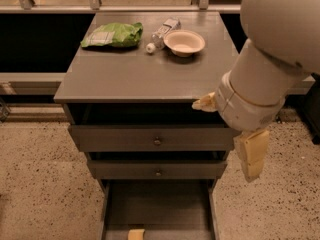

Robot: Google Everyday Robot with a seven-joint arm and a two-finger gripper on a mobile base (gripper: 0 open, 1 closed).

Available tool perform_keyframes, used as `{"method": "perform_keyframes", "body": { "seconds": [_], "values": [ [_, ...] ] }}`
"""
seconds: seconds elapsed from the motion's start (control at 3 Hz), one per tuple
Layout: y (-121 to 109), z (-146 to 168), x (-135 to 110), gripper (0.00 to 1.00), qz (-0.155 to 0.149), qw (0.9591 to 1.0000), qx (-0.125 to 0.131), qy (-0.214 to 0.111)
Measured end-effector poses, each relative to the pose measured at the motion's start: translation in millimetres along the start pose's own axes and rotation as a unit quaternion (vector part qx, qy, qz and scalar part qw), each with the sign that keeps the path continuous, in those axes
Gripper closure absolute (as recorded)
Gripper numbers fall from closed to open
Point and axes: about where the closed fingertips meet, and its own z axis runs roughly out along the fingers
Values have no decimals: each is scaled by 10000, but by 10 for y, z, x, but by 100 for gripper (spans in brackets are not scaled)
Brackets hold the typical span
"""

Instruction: Pick sponge from bottom drawer and place on counter

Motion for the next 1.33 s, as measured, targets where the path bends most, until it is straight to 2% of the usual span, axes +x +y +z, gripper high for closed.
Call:
{"method": "perform_keyframes", "body": {
  "seconds": [0.33,0.67,1.0,1.33],
  "values": [
    [118,156,-195,0,-624,9957,373,-574],
    [104,140,-212,0,-801,9946,367,-549],
    [76,521,-568,0,-1561,9846,408,-668],
    [82,963,-900,0,-2557,9616,596,-802]
  ]
}}
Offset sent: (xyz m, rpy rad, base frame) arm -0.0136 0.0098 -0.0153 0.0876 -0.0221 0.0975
